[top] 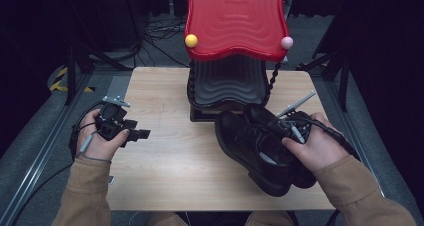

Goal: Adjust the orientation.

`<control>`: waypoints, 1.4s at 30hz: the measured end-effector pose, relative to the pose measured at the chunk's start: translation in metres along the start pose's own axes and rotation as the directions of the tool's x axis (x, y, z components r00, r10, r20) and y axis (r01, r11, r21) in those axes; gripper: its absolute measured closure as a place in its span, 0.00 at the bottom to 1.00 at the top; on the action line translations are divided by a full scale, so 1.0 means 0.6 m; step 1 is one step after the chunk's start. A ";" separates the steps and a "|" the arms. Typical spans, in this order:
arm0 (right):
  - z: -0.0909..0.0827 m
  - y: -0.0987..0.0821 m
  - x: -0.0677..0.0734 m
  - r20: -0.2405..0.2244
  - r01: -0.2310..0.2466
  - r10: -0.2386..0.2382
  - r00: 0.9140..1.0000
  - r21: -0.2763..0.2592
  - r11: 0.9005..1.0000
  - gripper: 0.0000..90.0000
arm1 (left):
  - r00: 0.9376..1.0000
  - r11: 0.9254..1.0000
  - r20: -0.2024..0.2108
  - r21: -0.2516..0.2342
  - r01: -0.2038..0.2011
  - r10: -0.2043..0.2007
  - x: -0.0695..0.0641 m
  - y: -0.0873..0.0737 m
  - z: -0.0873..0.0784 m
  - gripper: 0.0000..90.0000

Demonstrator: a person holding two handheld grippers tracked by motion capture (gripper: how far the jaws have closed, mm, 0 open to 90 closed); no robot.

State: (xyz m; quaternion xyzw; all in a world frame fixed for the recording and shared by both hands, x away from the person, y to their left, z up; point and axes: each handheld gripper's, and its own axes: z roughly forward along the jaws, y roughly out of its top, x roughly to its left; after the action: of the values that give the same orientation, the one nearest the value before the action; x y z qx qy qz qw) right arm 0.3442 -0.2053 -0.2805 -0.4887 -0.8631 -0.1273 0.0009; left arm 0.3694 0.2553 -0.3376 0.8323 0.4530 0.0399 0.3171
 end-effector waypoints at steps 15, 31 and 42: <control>-0.101 0.023 0.016 0.003 0.047 -0.047 0.999 -0.051 0.998 0.92 | 1.000 1.000 -0.001 0.008 0.010 -0.010 0.002 -0.007 0.002 0.40; -0.208 0.036 0.024 -0.018 0.069 -0.072 0.997 -0.106 0.992 0.92 | 0.999 1.000 -0.011 0.002 0.030 -0.030 0.008 -0.016 -0.003 0.40; -0.274 0.042 0.038 -0.037 0.079 -0.086 0.996 -0.156 0.984 0.92 | 0.999 0.999 -0.005 0.012 0.040 -0.040 0.008 -0.015 0.003 0.40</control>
State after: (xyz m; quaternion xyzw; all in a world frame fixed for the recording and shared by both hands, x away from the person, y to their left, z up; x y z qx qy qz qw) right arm 0.3334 -0.2100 -0.1133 -0.4481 -0.8700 -0.2045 -0.0236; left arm 0.3665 0.2618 -0.3450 0.8248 0.4705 0.0330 0.3118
